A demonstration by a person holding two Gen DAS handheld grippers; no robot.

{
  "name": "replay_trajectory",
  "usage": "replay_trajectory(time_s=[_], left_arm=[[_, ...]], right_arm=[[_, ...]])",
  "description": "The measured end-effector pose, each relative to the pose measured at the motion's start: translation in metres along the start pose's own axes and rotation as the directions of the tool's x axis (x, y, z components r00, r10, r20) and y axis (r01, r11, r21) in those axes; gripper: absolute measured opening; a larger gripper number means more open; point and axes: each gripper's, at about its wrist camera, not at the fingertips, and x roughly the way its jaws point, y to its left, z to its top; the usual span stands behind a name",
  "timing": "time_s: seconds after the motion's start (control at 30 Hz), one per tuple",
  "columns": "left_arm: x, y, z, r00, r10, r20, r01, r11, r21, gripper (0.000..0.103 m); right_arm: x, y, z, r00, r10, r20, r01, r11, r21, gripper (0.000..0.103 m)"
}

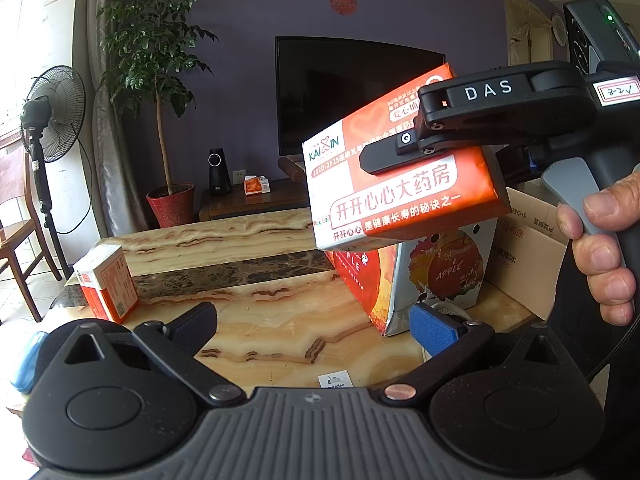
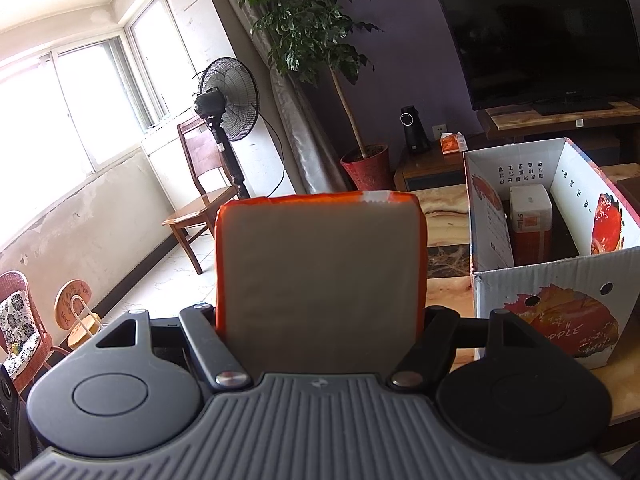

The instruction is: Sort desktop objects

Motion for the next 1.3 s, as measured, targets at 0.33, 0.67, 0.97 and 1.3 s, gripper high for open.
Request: replay_trajectory(time_s=[0.33,0.67,0.97,1.3], left_arm=[[-0.0003,-0.0016,0.0002,1.0,-0.001,0.0,0.001,1.0,0.002,0.102],[-0.0005,-0.0031,0.0,1.0,0.0,0.001,0.0,1.0,0.007,0.102],[0.0,-0.004,0.0004,1.0,0.0,0.001,0.0,1.0,0.009,0.102],[-0.0006,-0.0042,-0.0003,1.0,0.0,0.001,-0.001,1.0,0.012,0.102]], right_arm=[[-0.0006,0.0021,0.0002,1.0,-0.001,-0.001,0.001,1.0,-0.01,0.074],[-0.001,0.0017,-0.0002,1.0,-0.001,-0.001,0.001,1.0,-0.015,0.073],[-0.0012,0.0036,-0.0006,1.0,0.001,-0.005,-0.002,1.0,-0.023,0.073],[0.0001,0.0077,-0.0028,1.0,0.011,-0.012,-0.011,0.999,-0.041,0.074]])
